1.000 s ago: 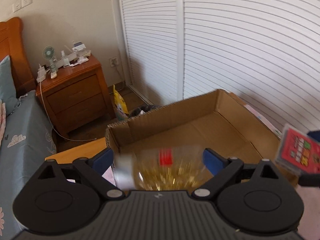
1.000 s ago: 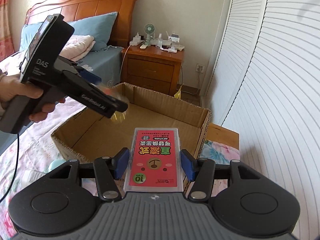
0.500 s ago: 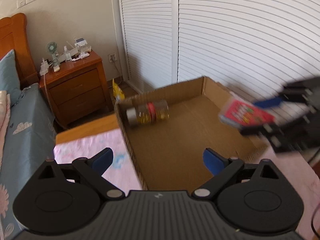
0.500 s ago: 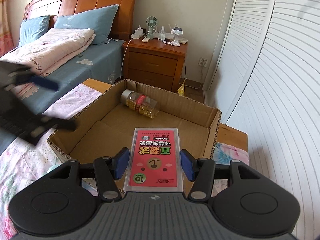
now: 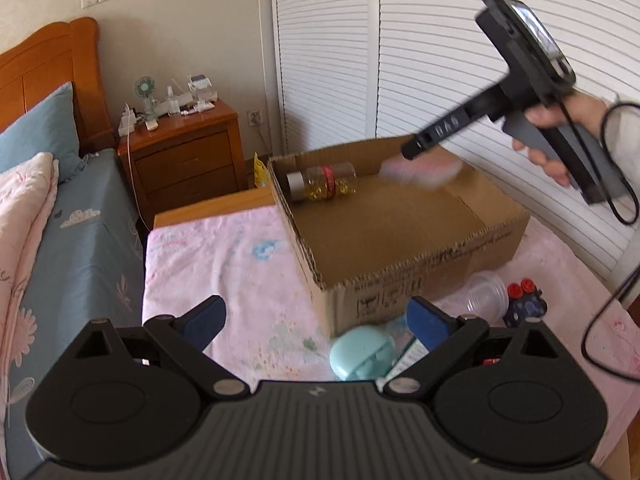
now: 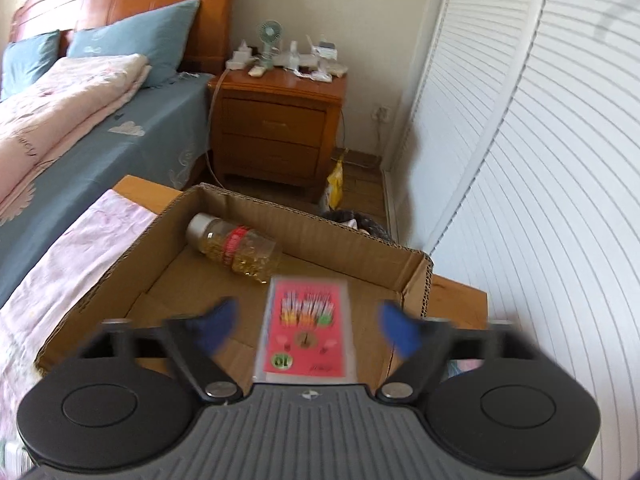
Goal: Organize rigid objects
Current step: 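Carry the jar into the cardboard box with the left tool while the right tool drops the card box in, then move the left tool to the white plastic bottle while the right tool approaches the black toy block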
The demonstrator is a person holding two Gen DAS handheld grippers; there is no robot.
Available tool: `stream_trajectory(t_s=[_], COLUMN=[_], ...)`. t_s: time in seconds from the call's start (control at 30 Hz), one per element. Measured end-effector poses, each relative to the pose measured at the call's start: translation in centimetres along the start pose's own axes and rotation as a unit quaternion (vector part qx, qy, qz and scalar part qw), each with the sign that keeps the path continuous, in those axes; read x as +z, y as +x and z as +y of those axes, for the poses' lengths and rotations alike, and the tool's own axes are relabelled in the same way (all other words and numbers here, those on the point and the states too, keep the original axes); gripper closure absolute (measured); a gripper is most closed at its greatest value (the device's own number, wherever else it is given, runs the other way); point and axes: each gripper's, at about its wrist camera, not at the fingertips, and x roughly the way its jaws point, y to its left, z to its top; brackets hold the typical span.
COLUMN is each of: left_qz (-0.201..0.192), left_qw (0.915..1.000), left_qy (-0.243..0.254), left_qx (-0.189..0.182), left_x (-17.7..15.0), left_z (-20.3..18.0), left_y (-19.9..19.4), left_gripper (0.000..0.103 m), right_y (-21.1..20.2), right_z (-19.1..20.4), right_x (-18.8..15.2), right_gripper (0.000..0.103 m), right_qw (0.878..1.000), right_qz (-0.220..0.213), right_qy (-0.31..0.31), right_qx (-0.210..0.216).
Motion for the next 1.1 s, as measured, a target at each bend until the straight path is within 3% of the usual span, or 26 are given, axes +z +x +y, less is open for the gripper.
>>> stream_trajectory(t_s=[0.03,0.3,0.53,0.83,1.1], left_qz=[0.0,0.003,0.009,0.008,0.024], left_qw=[1.0,0.9998,0.9999,0.9997,0.9983], left_qy=[0.0,-0.001,-0.002,-0.025,-0.053], left_qx=[0.0,-0.017,-0.008,0.0,0.004], left_x=[-0.2,-1.2,-2.5,-4.3,-6.4], left_z=[0.0,-1.2,-2.2,-2.7,-3.2], left_y=[0.0,-0.2,-1.0,-1.7,-0.9], left_gripper=[0.006,0.006,0.002,0.002,0.002], right_y=[-0.1,-2.8,-5.7,-8.1,-8.2], right_z=[-0.2,0.3,0.8,1.8,2.2], right_x=[-0.1,-1.5,-4.1,-11.5,-18.1], right_gripper=[0.0,0.0,0.0,0.0,0.0], right_qw=[1.0,1.0,0.999,0.993,0.977], right_qz=[-0.006,-0.001,0.011,0.02,0.029], right_qy=[0.003,0.02,0.051,0.116,0.206], right_qx=[-0.003,-0.015,-0.013,-0.03,-0.034])
